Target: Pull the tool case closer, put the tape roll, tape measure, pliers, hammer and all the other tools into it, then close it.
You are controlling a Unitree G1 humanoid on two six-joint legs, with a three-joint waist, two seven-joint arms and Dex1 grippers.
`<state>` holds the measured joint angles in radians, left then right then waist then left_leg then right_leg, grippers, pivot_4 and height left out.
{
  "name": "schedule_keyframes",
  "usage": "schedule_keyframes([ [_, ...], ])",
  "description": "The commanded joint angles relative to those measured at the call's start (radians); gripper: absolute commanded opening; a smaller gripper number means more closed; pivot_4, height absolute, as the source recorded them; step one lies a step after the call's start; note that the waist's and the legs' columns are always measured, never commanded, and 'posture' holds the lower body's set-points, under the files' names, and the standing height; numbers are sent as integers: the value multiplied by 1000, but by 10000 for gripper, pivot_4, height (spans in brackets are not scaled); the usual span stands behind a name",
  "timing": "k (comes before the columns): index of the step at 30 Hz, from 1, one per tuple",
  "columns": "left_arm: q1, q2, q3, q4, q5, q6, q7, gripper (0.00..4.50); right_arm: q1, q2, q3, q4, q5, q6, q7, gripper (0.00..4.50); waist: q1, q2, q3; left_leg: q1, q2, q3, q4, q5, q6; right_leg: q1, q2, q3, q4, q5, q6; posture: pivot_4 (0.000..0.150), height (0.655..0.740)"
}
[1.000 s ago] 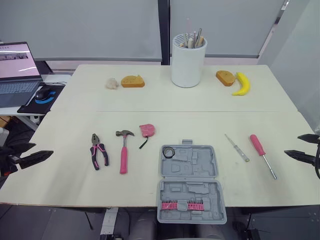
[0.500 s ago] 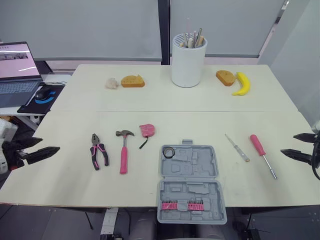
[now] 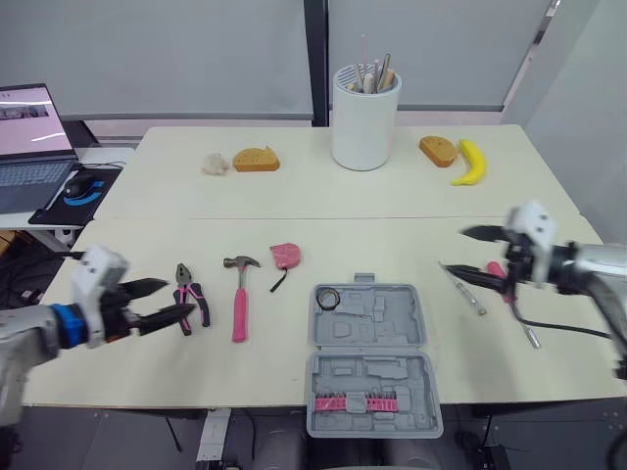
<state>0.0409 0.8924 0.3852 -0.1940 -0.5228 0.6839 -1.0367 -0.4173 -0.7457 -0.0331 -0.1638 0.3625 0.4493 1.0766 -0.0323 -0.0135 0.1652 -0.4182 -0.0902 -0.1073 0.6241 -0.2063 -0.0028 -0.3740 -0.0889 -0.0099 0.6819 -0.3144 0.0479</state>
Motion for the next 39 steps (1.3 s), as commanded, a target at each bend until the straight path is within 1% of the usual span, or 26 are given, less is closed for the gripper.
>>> schedule_keyframes([
  [1, 23, -73, -29, -145, -19, 3, 95, 45000, -52, 49, 23, -128, 57, 38, -44, 44756, 7, 0, 0, 0, 0, -1, 0, 0, 0, 0, 0, -1, 0, 0, 0, 1500, 7400],
  [2, 40, -118, -60, -197, -18, -4, 130, 45000, -60, 65, 43, -150, 54, 41, -51, 44756, 14, 0, 0, 0, 0, -1, 0, 0, 0, 1, 0, 0, -1, 0, 0, 1500, 7400],
  [5, 71, -255, -164, -296, 42, -34, 274, 45000, -65, 79, 93, -168, 22, 11, -57, 44756, 33, -1, 0, 0, -3, -1, 3, -1, 1, 0, -1, 0, -3, 0, 0, 1500, 7400],
  [8, 62, -400, -272, -293, 193, -127, 469, 45000, -69, 90, 115, -160, 5, -4, -66, 44756, 43, -3, 0, 0, -4, -1, 4, -2, 2, 1, -2, 0, -4, 1, 2, 1500, 7400],
  [10, 45, -469, -316, -260, 269, -194, 558, 45000, -69, 90, 123, -154, -5, -14, -66, 44756, 46, -4, 0, 1, -4, -1, 4, -2, 2, 2, -2, 0, -2, 1, 2, 1500, 7400],
  [14, -33, -604, -380, -116, 393, -297, 724, 45000, -71, 94, 127, -148, -11, -19, -71, 44756, 49, -3, -1, 1, -3, 0, 4, -1, 1, 4, 0, 0, -1, 1, 2, 1500, 7400],
  [18, -115, -702, -418, 28, 445, -338, 807, 45000, -72, 87, 136, -147, -34, -26, -77, 44756, 49, -4, -1, 1, -4, 0, 5, -1, 1, 4, 0, 0, -1, 1, 2, 1500, 7400],
  [21, -178, -770, -403, 152, 456, -350, 879, 45000, -75, 83, 129, -152, -32, -15, -85, 44756, 49, -4, -1, 1, -4, 0, 5, -1, 1, 4, 0, -1, -1, 1, 2, 1500, 7400],
  [23, -207, -798, -390, 212, 456, -351, 910, 45000, -76, 79, 127, -156, -32, -8, -88, 44756, 49, -4, -1, 1, -4, 0, 5, -1, 1, 4, 0, -1, -1, 2, 2, 1500, 7400],
  [26, -233, -810, -420, 271, 463, -347, 895, 45000, -71, 65, 126, -164, -38, 1, -90, 44756, 46, -4, -1, 1, -4, 0, 5, -1, 1, 4, 0, -1, -1, 2, 3, 1500, 7400],
  [34, -282, -827, -436, 363, 487, -340, 911, 45000, -72, 43, 113, -168, -40, 1, -109, 44756, 46, -4, -1, 1, -4, 0, 5, -1, 1, 4, 0, -1, -1, 2, 3, 1500, 7400],
  [37, -311, -840, -434, 399, 474, -339, 900, 45000, -70, 36, 111, -168, -37, 5, -111, 44756, 47, -4, -1, 1, -4, 0, 5, -1, 1, 4, 0, -1, -1, 2, 3, 1500, 7400],
  [39, -320, -845, -437, 412, 478, -332, 905, 41248, -67, 31, 111, -171, -38, 6, -112, 45000, 47, -5, -1, 1, -4, 0, 5, -1, 1, 4, 0, -1, -1, 2, 3, 1500, 7400],
])
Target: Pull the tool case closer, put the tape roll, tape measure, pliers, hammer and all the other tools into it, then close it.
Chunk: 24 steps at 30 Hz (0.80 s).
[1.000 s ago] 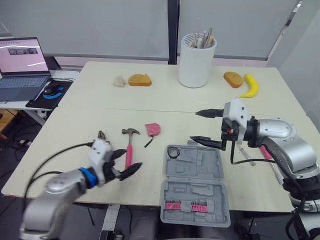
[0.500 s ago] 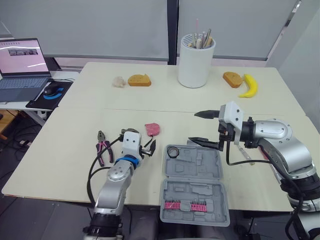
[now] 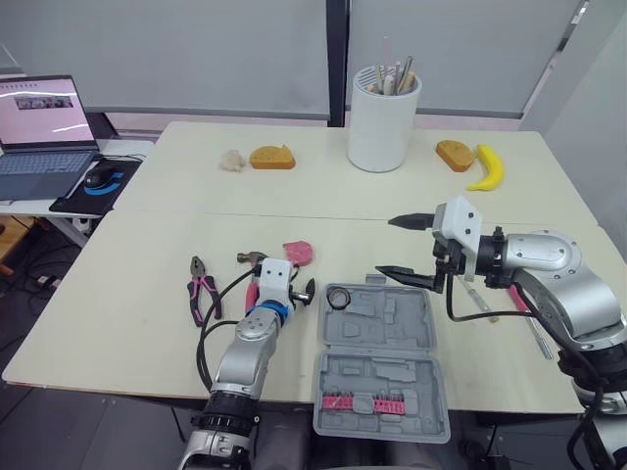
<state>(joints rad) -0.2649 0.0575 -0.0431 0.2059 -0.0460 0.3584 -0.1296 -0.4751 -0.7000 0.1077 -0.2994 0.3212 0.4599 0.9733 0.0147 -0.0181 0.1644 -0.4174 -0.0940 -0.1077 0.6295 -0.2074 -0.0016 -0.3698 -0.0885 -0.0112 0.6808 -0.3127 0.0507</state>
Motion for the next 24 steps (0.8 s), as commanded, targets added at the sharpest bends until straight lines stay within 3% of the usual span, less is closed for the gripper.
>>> schedule_keyframes([
  [1, -16, -13, -6, 17, 3, -6, 2, 39447, -8, -17, -30, -36, 3, -4, -8, 45000, 0, 0, 0, 0, 0, 0, 0, 0, 0, 0, 0, 0, 0, 0, 0, 1500, 7400],
  [13, -60, -19, 24, 103, -5, -21, 1, 1583, -2, -23, -28, -52, 6, 12, -15, 45000, 3, 0, 0, 0, 0, 0, 0, 0, 0, 0, 0, 0, 0, 0, 0, 1500, 7400],
  [24, -63, 10, 0, 106, 0, -29, -68, 492, -6, -18, -30, -65, 10, 32, -24, 45000, 5, 0, 0, 0, -1, 0, 0, 0, 0, 0, 0, 0, 0, 0, 1, 1500, 7400],
])
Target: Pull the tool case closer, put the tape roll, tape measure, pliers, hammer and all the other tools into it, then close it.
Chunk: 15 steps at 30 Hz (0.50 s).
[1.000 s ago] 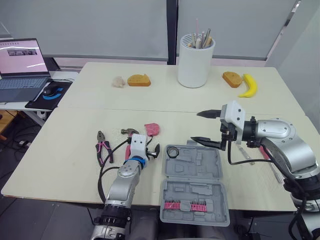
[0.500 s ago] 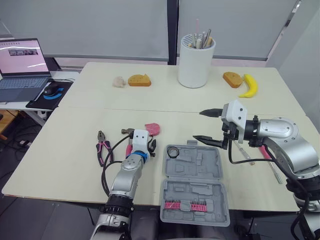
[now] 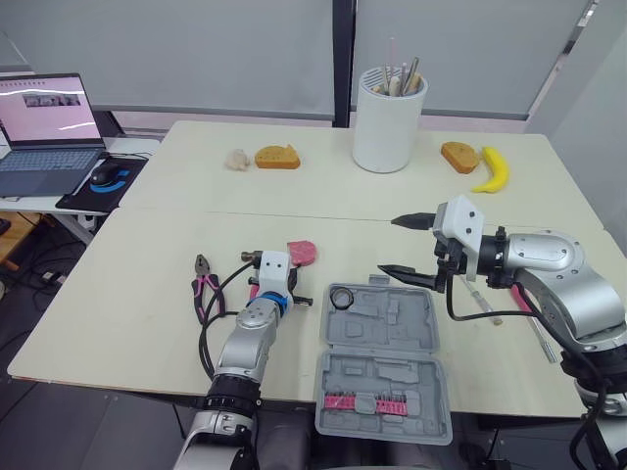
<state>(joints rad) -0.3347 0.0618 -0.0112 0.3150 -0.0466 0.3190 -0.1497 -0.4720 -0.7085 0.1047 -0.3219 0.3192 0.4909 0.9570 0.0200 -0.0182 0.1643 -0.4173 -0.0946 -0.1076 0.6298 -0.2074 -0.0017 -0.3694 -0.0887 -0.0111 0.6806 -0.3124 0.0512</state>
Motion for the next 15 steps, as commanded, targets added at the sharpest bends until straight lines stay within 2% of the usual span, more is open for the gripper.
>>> schedule_keyframes([
  [1, 16, 14, -47, -23, -2, 16, -77, 492, -8, -9, -26, -44, 12, 2, -9, 45000, 0, 0, 0, 0, 0, 0, 0, 0, 0, 0, 0, 0, 0, 0, 0, 1500, 7400],
  [9, 112, 173, -119, -235, -33, 114, -301, 492, 16, -28, -16, -105, 49, 60, 12, 45000, -4, 0, 0, 0, 0, 0, 0, 0, 0, -1, 0, 1, 0, 0, 0, 1500, 7400],
  [12, 186, 281, -153, -382, -56, 186, -416, 492, 26, -34, -3, -135, 70, 87, 27, 45000, -17, 0, 0, 0, 1, -1, -1, 0, 0, -1, 0, 1, 0, 0, 0, 1500, 7400],
  [15, 245, 357, -159, -481, -76, 239, -469, 492, 43, -49, 6, -164, 89, 109, 45, 45000, -23, 1, 0, 0, 1, -1, -1, 0, 0, -1, 0, 1, 0, 0, -1, 1500, 7400],
])
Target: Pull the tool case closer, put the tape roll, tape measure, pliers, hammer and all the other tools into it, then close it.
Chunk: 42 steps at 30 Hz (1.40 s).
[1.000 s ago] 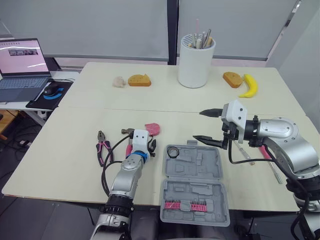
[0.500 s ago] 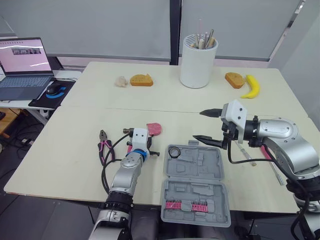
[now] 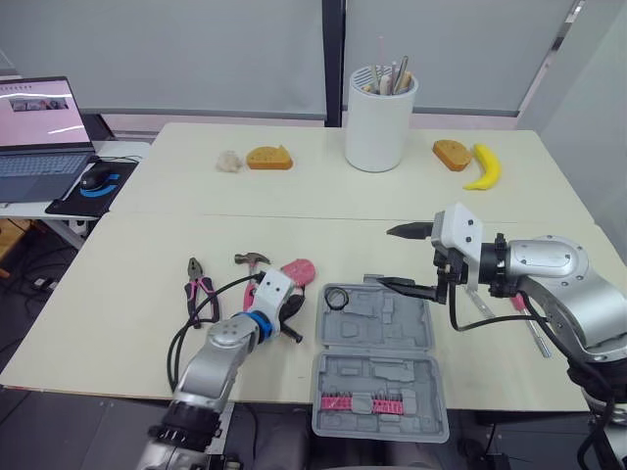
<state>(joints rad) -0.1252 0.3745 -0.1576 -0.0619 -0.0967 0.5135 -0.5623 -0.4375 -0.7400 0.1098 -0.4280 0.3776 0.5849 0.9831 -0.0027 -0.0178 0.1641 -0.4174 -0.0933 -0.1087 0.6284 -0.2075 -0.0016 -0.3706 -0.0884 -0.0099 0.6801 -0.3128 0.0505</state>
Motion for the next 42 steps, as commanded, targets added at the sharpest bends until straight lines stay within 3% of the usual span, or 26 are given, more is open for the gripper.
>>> schedule_keyframes([
  [1, 51, 63, -11, -130, -32, 60, -69, 492, 14, -24, 5, -70, 36, 22, 27, 45000, 0, 0, 0, 0, 0, 0, 0, 0, 0, 0, 0, 0, 0, 0, 0, 1500, 7400],
  [10, 210, 230, -7, -312, -68, 129, -172, 492, 44, -46, 11, -144, 94, 71, 42, 45000, 2, 0, 0, 0, 0, -1, 0, 0, 0, -2, -1, 0, 0, 0, 0, 1500, 7400],
  [19, 270, 328, 11, -358, -91, 103, -229, 492, 61, -49, 26, -147, 76, 55, 35, 45000, 2, 1, 0, 0, 1, -1, -1, 0, 0, -3, -1, -1, -1, -1, -1, 1500, 7400],
  [42, 372, 404, 9, -311, -96, -13, -293, 492, 41, -51, 33, -155, 84, 80, 26, 45000, 3, 1, 1, 0, 1, -1, -1, -1, 0, -4, -1, -1, -1, -1, -1, 1500, 7400],
])
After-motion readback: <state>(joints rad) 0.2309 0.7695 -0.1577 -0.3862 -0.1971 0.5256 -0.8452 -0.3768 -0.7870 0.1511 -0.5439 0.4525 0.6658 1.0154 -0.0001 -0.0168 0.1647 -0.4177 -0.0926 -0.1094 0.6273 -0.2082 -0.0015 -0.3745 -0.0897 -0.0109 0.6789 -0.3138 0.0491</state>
